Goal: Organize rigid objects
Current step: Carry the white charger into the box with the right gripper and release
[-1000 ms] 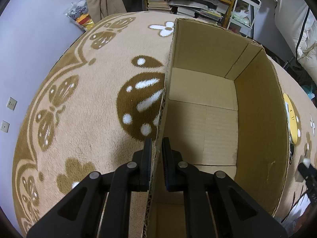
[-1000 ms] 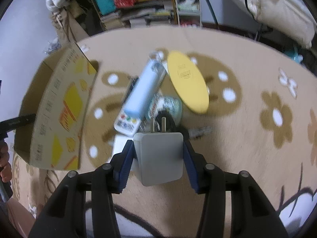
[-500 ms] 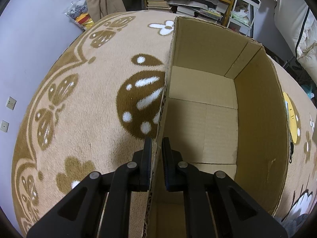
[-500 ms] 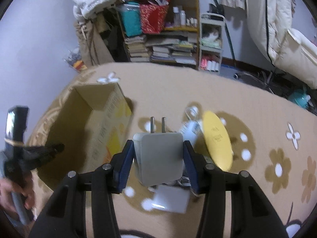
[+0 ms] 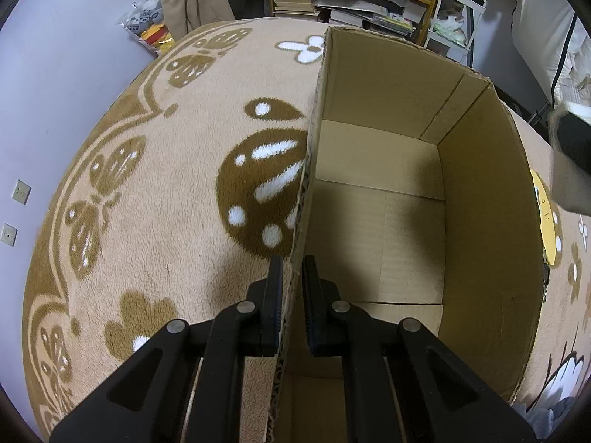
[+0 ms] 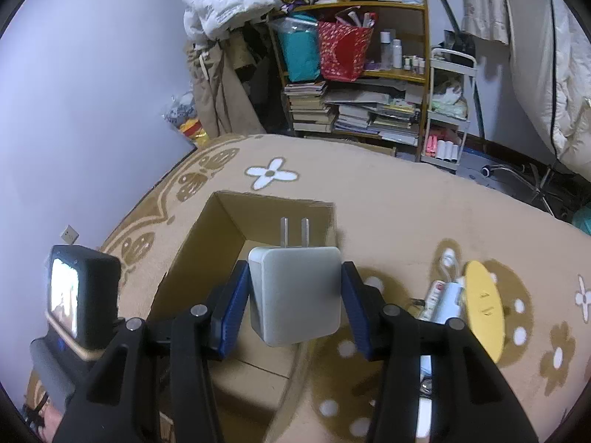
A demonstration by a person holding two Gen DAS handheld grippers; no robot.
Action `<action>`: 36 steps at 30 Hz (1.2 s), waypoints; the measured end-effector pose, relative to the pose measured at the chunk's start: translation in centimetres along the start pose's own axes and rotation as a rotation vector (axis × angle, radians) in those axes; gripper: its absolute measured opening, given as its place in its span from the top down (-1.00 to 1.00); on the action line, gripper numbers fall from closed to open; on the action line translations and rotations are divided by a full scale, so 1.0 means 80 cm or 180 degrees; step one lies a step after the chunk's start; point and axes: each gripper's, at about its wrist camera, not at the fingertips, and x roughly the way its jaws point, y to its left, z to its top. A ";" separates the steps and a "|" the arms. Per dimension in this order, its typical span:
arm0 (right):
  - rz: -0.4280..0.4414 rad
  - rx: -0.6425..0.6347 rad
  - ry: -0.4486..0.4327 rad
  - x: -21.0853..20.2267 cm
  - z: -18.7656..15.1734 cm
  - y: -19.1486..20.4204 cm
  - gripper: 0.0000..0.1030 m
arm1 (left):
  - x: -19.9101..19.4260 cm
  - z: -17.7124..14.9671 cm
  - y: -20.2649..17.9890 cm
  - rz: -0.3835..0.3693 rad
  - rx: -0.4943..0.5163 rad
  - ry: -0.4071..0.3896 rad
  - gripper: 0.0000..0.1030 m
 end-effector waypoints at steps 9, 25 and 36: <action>0.0039 0.0002 0.0123 0.036 -0.012 0.015 -0.03 | 0.006 0.001 0.000 -0.0005 -0.0001 0.0021 0.82; -0.0152 -0.0033 -0.0170 0.002 -0.003 0.009 -0.66 | 0.003 0.002 0.004 -0.0036 -0.0050 -0.0029 0.82; -0.0335 0.0406 -0.0232 -0.032 -0.005 -0.079 -1.00 | 0.002 0.002 0.000 0.0000 -0.0033 -0.0025 0.81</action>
